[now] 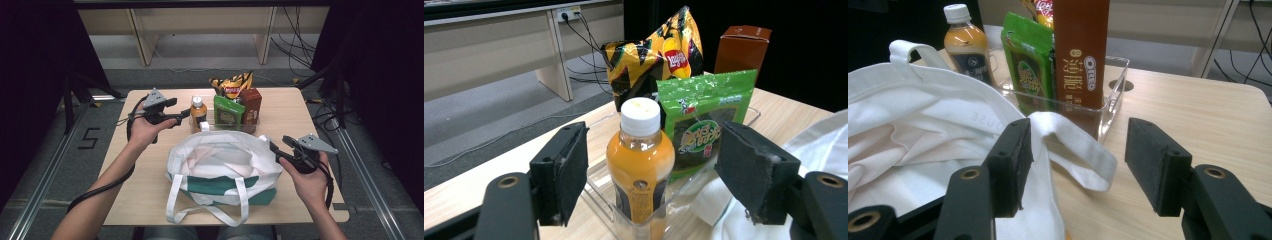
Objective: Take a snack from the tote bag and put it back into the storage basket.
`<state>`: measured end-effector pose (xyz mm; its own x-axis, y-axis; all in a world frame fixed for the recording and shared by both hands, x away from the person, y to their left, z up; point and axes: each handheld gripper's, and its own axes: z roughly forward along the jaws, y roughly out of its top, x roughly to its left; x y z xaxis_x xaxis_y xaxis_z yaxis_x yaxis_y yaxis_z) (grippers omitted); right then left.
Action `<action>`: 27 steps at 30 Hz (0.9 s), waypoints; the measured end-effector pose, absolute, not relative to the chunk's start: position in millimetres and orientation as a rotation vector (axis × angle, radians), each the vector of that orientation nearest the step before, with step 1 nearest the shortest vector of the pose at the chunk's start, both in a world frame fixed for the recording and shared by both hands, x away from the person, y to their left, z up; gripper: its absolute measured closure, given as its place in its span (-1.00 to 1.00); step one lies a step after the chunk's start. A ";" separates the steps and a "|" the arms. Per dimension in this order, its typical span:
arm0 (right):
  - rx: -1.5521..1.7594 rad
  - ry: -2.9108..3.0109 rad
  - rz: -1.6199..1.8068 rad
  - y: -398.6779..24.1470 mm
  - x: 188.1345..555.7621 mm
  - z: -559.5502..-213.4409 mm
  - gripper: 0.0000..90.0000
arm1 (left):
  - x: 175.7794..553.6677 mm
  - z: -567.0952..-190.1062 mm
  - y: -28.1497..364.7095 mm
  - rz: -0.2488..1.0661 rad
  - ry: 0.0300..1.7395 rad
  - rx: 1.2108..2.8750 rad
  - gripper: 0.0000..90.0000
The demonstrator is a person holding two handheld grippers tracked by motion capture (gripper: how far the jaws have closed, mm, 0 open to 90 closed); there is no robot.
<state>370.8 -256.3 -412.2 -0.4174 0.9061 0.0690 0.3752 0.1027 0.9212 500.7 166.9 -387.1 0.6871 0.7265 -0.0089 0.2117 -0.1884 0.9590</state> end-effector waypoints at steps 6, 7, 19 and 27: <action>1.247 1.834 1.304 -256.0 370.3 -411.8 0.00 | 489.8 -385.8 172.3 0.558 0.739 1.737 -0.38; 1.248 1.836 1.312 -255.8 370.9 -411.8 -0.01 | 488.5 -385.7 173.4 0.559 0.739 1.736 -0.38; 1.232 1.854 1.291 -257.3 371.4 -411.5 -0.01 | 471.2 -397.3 190.7 0.574 0.727 1.748 -0.38; 1.256 1.847 1.300 -255.4 370.2 -411.4 -0.01 | 456.3 -401.8 201.6 0.569 0.722 1.746 -0.38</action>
<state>370.2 -255.4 -411.4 -0.4121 0.9081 0.0742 0.3759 0.0953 0.9217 456.3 201.6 -401.8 0.6978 0.7161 0.0181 0.1853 -0.2049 0.9611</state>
